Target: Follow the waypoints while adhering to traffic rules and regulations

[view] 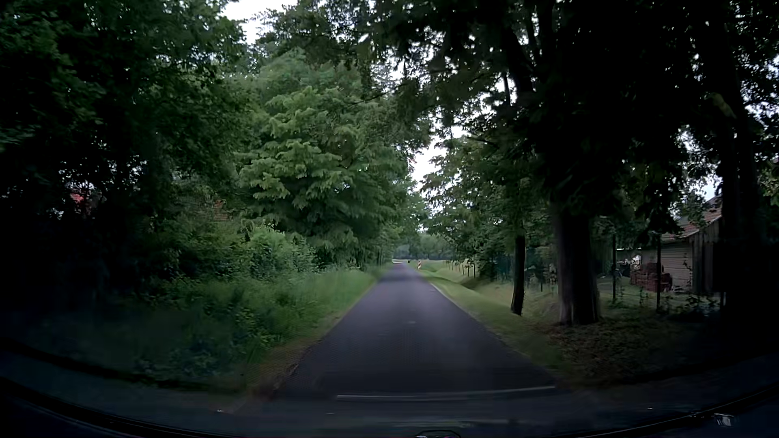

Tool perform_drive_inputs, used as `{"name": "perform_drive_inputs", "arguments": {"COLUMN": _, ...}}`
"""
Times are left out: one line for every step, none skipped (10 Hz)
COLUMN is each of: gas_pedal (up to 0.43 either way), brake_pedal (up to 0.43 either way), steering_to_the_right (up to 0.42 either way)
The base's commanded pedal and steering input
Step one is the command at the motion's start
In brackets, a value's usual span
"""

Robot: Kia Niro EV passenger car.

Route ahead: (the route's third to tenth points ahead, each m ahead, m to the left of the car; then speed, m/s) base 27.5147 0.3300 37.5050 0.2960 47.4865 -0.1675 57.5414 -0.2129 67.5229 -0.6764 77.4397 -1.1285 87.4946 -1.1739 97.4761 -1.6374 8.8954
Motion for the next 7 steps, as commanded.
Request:
{"name": "perform_drive_inputs", "arguments": {"gas_pedal": 0.228, "brake_pedal": 0.0, "steering_to_the_right": 0.008}}
{"name": "perform_drive_inputs", "arguments": {"gas_pedal": 0.228, "brake_pedal": 0.0, "steering_to_the_right": 0.008}}
{"name": "perform_drive_inputs", "arguments": {"gas_pedal": 0.228, "brake_pedal": 0.0, "steering_to_the_right": 0.008}}
{"name": "perform_drive_inputs", "arguments": {"gas_pedal": 0.228, "brake_pedal": 0.0, "steering_to_the_right": 0.008}}
{"name": "perform_drive_inputs", "arguments": {"gas_pedal": 0.228, "brake_pedal": 0.0, "steering_to_the_right": 0.008}}
{"name": "perform_drive_inputs", "arguments": {"gas_pedal": 0.228, "brake_pedal": 0.0, "steering_to_the_right": 0.008}}
{"name": "perform_drive_inputs", "arguments": {"gas_pedal": 0.228, "brake_pedal": 0.0, "steering_to_the_right": 0.008}}
